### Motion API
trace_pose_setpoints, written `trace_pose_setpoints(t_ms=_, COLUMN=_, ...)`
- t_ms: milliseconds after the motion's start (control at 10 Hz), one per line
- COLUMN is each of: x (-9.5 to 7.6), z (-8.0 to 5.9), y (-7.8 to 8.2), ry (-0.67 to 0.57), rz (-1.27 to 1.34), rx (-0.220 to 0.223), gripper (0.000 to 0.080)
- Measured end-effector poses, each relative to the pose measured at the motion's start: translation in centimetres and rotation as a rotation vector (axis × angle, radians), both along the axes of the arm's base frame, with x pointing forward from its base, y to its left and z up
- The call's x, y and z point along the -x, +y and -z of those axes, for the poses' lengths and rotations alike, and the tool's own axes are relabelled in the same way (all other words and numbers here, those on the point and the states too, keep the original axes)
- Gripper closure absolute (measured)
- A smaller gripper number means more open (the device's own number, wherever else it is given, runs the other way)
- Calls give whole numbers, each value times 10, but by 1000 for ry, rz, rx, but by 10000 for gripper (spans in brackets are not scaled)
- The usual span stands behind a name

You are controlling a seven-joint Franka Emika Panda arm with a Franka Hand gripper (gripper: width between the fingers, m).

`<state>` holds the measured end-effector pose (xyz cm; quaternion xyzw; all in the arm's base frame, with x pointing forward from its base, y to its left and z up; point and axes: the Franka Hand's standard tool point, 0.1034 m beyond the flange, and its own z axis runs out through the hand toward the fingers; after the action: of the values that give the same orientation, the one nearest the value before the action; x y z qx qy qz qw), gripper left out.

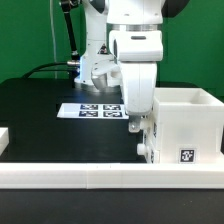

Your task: Assemble drawer

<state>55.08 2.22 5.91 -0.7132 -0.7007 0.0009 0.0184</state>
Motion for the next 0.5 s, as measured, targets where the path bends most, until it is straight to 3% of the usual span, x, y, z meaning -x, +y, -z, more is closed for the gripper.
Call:
trace_pose_setpoints(t_ms=200, x=0, z=0, y=-2, ry=11, rz=-8, rx=2, gripper=150)
trace_pose_setpoints(t_ms=500, x=-2, z=6, y=-32, ry=32, rz=-31, rx=8, gripper=150)
